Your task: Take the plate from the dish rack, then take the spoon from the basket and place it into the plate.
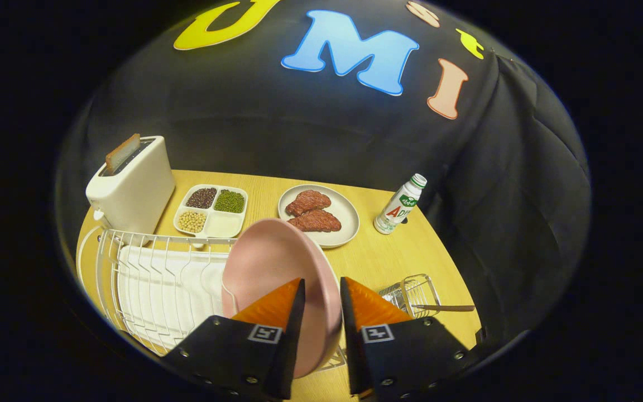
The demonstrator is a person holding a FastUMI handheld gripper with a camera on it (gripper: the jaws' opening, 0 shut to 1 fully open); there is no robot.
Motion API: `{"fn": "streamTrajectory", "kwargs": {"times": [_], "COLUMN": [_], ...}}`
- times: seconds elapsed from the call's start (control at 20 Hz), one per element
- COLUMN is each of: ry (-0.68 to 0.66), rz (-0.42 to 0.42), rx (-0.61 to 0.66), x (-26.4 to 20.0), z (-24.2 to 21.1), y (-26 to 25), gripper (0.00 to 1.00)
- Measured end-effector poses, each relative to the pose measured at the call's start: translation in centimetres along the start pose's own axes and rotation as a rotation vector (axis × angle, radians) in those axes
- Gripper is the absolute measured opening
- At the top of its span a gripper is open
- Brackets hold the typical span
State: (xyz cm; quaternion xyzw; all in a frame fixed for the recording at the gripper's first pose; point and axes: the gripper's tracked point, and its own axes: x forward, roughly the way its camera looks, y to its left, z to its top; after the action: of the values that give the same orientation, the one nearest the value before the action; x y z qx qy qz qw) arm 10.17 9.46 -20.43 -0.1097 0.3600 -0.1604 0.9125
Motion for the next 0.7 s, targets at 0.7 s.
{"fn": "streamTrajectory", "kwargs": {"times": [0.7], "ry": [-0.092], "rz": [-0.009], "rx": [-0.053], "x": [-3.6], "z": [6.0], "y": [-1.2], "gripper": [0.09]}}
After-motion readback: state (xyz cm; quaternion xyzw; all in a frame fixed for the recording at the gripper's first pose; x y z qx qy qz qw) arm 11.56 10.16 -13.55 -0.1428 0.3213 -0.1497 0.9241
